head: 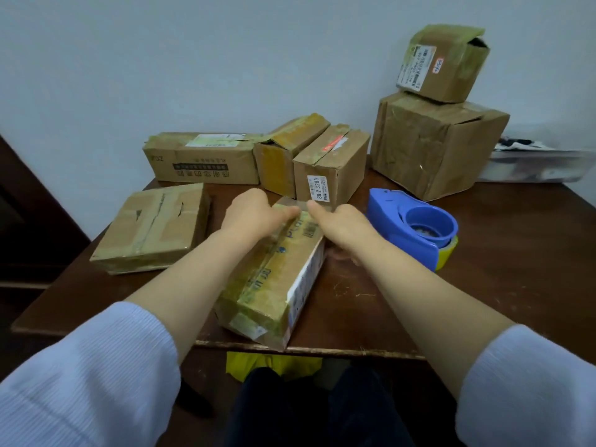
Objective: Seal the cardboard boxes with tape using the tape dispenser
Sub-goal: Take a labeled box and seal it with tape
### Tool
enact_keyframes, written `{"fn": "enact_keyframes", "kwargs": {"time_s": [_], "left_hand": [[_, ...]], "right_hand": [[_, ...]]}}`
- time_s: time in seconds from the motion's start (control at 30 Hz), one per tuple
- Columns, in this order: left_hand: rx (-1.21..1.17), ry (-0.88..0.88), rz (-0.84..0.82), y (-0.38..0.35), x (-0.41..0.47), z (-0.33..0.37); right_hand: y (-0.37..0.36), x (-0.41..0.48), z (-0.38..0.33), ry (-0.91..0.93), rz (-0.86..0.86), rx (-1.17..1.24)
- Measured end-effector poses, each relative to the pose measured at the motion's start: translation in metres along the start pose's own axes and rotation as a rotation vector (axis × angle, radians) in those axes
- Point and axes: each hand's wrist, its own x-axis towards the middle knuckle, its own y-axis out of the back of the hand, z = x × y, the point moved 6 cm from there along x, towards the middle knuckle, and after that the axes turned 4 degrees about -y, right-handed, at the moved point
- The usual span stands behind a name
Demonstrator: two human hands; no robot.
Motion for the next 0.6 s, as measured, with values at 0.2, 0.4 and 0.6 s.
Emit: {"fn": "enact_keyframes", "kwargs": {"time_s": [0.2,0.4,0.6], "left_hand": [[-0.109,0.065,0.018,-0.012,0.002,-0.015],[-0.166,0.042,0.02,-0.006,0.002,-0.021],[-0.175,0.005,0.027,0.001,0.006,-0.02]], "right_hand": [[-0.008,0.018,-0.004,-0.019,0.163,-0.177],[-0.007,0.027,0.009,0.039,0.23,-0.11],[-0.006,0.029,0.012,-0.005,0.147,0.072]]}}
